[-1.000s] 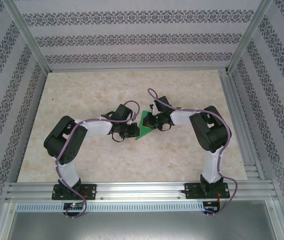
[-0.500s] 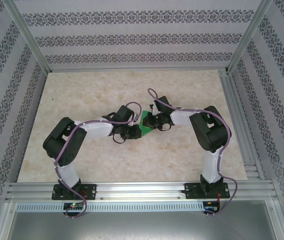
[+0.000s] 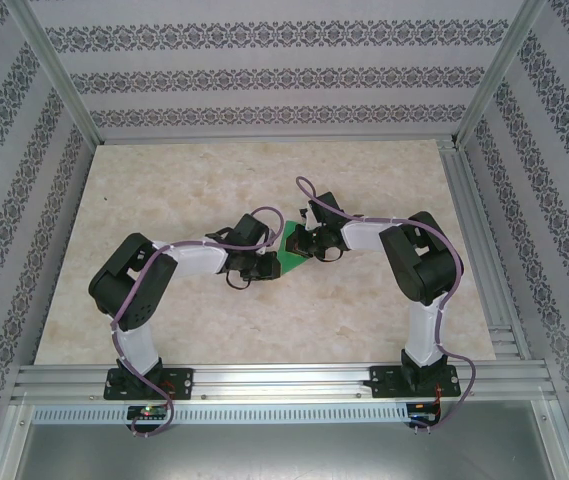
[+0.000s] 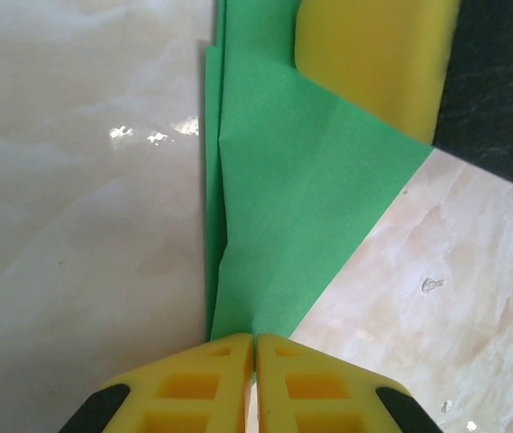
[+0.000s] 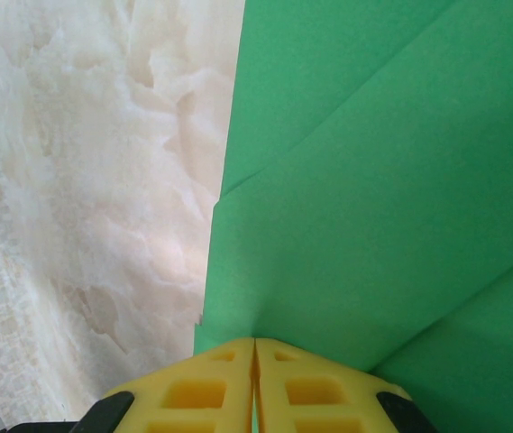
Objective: Fold a paper plane with a square sheet of paper (pick it up from the middle)
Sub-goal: Fourth fold the wing at the center of the table.
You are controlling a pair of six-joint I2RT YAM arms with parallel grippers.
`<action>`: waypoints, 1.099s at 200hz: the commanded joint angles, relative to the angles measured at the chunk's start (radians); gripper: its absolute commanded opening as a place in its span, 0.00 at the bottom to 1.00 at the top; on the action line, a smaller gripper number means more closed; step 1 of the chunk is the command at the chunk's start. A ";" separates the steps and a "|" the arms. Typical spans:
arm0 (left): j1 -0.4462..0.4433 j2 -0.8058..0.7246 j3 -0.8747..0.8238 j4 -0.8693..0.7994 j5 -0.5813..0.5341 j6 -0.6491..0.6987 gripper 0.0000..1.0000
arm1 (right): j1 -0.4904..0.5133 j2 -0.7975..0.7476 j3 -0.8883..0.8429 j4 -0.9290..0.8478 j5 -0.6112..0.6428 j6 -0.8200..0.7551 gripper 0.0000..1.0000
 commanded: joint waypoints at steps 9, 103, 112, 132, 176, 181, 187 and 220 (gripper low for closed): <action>-0.005 -0.003 -0.066 -0.053 -0.020 0.007 0.13 | -0.005 0.072 -0.022 -0.063 0.076 -0.003 0.10; 0.021 -0.108 -0.022 0.175 0.015 -0.053 0.14 | -0.008 0.089 -0.026 -0.049 0.071 0.000 0.10; 0.022 -0.083 -0.002 0.190 0.024 -0.061 0.14 | -0.008 0.092 -0.025 -0.049 0.069 0.001 0.10; 0.022 -0.025 0.027 0.181 0.028 -0.064 0.14 | -0.009 0.096 -0.022 -0.049 0.067 0.001 0.10; 0.021 0.032 0.040 0.128 -0.009 -0.037 0.13 | -0.008 0.096 -0.018 -0.050 0.064 0.002 0.10; 0.021 0.037 0.040 0.123 -0.013 -0.034 0.13 | -0.009 0.096 -0.019 -0.051 0.064 0.001 0.10; 0.020 0.040 0.040 0.119 -0.018 -0.032 0.13 | -0.008 0.096 -0.020 -0.051 0.064 0.001 0.10; 0.022 0.052 0.029 0.073 -0.031 -0.022 0.13 | -0.008 0.094 -0.021 -0.054 0.067 0.000 0.10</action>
